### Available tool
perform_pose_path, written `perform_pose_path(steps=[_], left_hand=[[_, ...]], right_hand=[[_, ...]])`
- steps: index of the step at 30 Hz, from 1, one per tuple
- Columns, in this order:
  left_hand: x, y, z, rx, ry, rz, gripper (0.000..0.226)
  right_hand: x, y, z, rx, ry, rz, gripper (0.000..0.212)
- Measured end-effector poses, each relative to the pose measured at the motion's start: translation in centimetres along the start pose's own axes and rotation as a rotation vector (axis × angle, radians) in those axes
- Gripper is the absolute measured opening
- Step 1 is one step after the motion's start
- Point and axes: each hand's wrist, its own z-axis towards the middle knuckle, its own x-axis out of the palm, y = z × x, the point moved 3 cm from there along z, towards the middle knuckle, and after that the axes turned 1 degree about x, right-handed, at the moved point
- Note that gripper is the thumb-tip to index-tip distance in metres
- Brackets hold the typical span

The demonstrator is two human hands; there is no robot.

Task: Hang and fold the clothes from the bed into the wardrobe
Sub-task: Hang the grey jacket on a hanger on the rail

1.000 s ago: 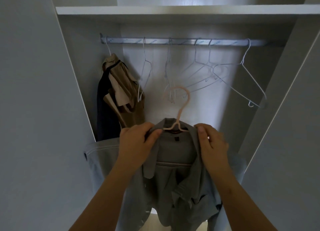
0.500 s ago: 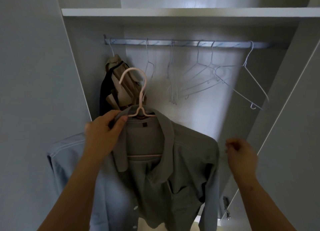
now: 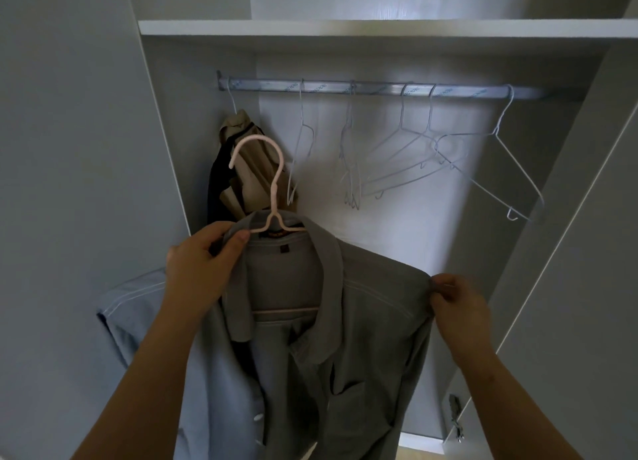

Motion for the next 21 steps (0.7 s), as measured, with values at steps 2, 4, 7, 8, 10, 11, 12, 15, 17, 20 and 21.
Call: perform_pose_path(steps=[2,4,7,8,10,11,12,15,17,20,21], left_hand=[[-0.2,0.2,0.1,0.013,0.007,0.009,0.015],[-0.4,0.2,0.1,0.043,0.018,0.029,0.021],[-0.8,0.2,0.0,0.081,0.047,0.048,0.009],[-0.8,0.1,0.0,0.085,0.068,0.056,0.008],[-0.8,0.0,-0.1,0.075,0.101,0.018,0.016],[-0.7,-0.1,-0.1,0.062,0.106,-0.023,0.021],[-0.7,-0.1,-0.2,0.046,0.103,-0.048,0.024],[-0.2,-0.5,-0.5,0.030,0.106,-0.050,0.025],[0.7,-1.1,-0.8,0.024,0.127,-0.029,0.007],[2.7,-3.0,-1.6,0.048,0.193,0.020,0.028],[3.4,-3.6,-1.8,0.062,0.218,0.035,0.033]], right_hand=[[-0.2,0.4,0.2,-0.054,0.000,-0.029,0.024],[-0.6,0.7,0.3,-0.075,-0.018,-0.064,0.020],[-1.3,1.0,0.8,-0.108,-0.098,-0.109,0.024],[-1.6,1.0,1.0,-0.114,-0.113,-0.116,0.026],[-1.9,1.0,1.2,-0.094,-0.102,-0.147,0.034],[-1.9,1.0,1.3,-0.082,-0.080,-0.177,0.039],[-1.9,1.2,1.2,-0.083,-0.059,-0.197,0.042],[-1.5,2.6,0.5,-0.149,0.034,-0.117,0.041],[-0.4,4.2,-0.4,-0.231,0.198,-0.034,0.033],[1.6,6.7,-2.3,-0.321,0.484,-0.064,0.020],[2.2,7.2,-2.6,-0.344,0.523,-0.096,0.020]])
